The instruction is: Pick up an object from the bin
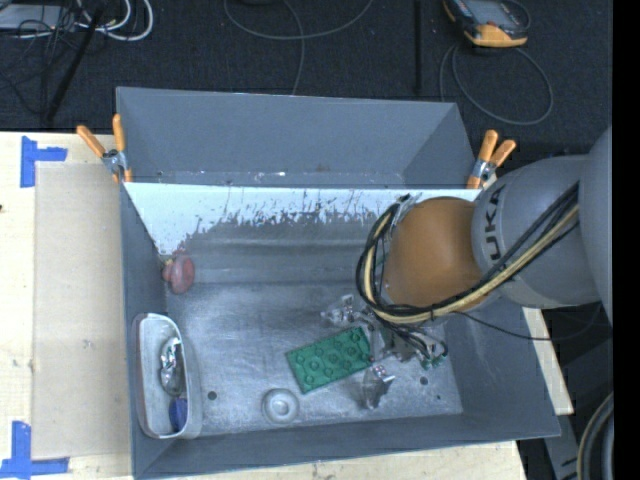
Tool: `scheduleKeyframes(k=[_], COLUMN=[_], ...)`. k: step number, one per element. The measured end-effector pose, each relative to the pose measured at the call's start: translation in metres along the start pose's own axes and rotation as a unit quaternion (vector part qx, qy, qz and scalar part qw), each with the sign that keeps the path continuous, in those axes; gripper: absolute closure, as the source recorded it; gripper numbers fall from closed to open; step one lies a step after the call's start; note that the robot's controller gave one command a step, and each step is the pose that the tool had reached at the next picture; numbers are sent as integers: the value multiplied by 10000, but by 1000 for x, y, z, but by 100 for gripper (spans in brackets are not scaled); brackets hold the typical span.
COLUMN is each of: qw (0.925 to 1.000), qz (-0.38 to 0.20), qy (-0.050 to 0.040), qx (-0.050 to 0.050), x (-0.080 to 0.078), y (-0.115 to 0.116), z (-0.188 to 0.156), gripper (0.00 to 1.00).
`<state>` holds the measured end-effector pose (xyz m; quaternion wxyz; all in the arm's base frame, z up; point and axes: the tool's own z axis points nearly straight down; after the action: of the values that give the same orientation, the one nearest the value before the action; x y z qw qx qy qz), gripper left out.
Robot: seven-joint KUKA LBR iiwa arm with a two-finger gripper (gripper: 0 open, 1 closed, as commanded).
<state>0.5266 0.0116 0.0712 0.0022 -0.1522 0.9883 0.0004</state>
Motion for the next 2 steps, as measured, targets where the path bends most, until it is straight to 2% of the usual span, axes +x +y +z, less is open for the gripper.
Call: scheduleKeyframes(k=[1, 2], qw=[10000, 10000], qz=[-2, -13], qy=[-17, 13], qx=[8, 1], x=[-2, -3], y=[-1, 0], z=[-3, -24], gripper=[100, 100])
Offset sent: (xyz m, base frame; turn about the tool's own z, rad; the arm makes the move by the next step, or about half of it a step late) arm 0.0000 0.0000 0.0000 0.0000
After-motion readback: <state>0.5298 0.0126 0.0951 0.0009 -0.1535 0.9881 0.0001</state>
